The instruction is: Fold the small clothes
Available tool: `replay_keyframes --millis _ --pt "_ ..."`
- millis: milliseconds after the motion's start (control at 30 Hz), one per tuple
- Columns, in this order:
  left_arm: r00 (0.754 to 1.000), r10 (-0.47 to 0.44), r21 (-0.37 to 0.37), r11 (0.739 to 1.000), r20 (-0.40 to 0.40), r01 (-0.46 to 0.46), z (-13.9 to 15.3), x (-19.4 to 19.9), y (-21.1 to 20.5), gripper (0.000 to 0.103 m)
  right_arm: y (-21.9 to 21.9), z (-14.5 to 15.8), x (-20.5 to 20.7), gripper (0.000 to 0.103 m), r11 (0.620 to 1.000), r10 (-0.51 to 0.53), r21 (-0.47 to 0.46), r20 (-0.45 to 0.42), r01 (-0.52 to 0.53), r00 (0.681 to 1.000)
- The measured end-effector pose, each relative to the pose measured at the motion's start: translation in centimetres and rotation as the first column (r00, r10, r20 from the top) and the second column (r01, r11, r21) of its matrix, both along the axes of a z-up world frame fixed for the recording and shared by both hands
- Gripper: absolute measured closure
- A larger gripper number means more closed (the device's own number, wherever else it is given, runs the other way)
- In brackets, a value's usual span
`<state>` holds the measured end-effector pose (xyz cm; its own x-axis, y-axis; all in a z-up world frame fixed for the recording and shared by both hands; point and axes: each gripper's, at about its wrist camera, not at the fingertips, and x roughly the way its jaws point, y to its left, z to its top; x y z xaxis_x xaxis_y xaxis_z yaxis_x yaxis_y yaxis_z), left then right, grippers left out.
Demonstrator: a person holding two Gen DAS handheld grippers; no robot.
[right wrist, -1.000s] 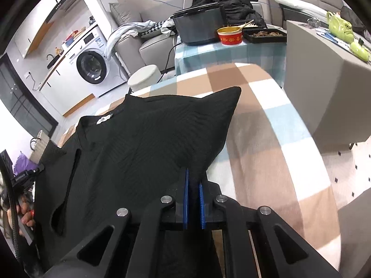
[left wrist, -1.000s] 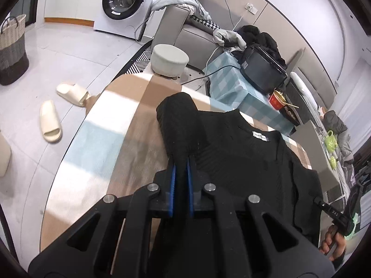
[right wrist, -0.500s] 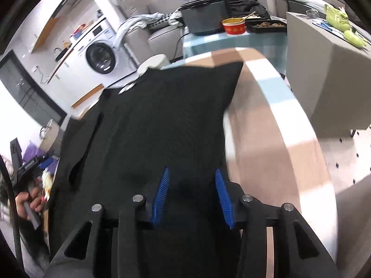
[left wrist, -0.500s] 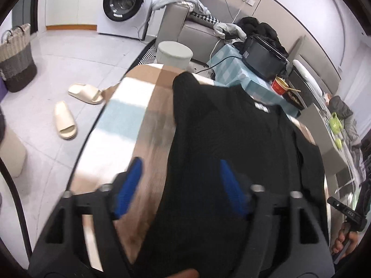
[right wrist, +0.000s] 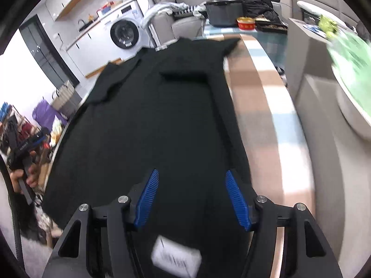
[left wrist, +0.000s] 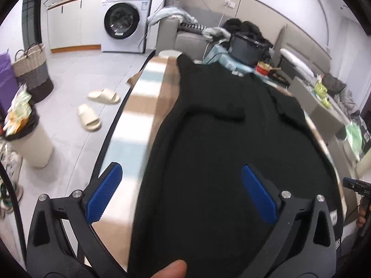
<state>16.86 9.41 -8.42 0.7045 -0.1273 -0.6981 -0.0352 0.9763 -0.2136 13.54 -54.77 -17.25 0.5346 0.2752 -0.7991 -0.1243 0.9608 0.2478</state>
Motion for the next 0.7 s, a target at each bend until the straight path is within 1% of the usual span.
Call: replay_keyframes --millis 100,200,267,333,433,567,633,667,700 --pt "0.999 0.023 -0.046 0.999 -0.029 -0.024 -1.0 -3.7 1.0 0.001 -1.2 -1.2 -2.3 0.041 1.000 -0.004 -0.006 -0.050 0.004 0.999" --pt "0.996 0.038 -0.039 0.998 -0.076 -0.041 -2.7 -7.0 1.7 0.001 -2.6 -2.4 -4.8 0.041 1.000 0.003 0.001 -0.097 -0.003 0.995" --pt "0.994 0.036 -0.048 0.998 -0.102 -0.042 -3.3 -8.9 2.0 0.005 -3.1 -2.9 -6.1 0.041 1.000 0.013 0.021 -0.110 -0.011 0.994" --pt "0.992 0.023 -0.065 0.997 -0.127 -0.031 -3.9 -10.2 2.4 0.011 -3.4 -3.1 -6.8 0.041 0.999 0.023 0.028 -0.110 -0.020 0.994" --pt "0.988 -0.013 -0.072 0.997 -0.154 0.002 -4.4 -10.8 2.8 0.013 -3.4 -3.5 -7.9 0.041 0.998 0.039 0.045 -0.106 -0.034 0.994" --pt "0.979 -0.012 -0.024 1.000 -0.205 0.007 -5.2 -11.7 2.7 0.014 -3.8 -3.8 -8.4 0.041 0.998 0.033 0.052 -0.116 -0.027 0.993" --pt "0.972 -0.018 -0.028 1.000 -0.236 0.011 -5.5 -11.1 2.7 0.017 -4.1 -3.9 -8.6 0.041 0.998 0.033 0.059 -0.123 -0.026 0.992" --pt "0.971 -0.017 -0.032 0.999 -0.237 0.009 -5.6 -10.9 2.7 0.017 -4.1 -3.8 -8.2 0.041 0.998 0.033 0.066 -0.125 -0.024 0.992" --pt "0.972 -0.027 -0.044 0.999 -0.235 0.017 -5.5 -10.9 2.6 0.019 -4.2 -3.9 -8.1 0.041 0.996 0.034 0.086 -0.125 -0.023 0.992"
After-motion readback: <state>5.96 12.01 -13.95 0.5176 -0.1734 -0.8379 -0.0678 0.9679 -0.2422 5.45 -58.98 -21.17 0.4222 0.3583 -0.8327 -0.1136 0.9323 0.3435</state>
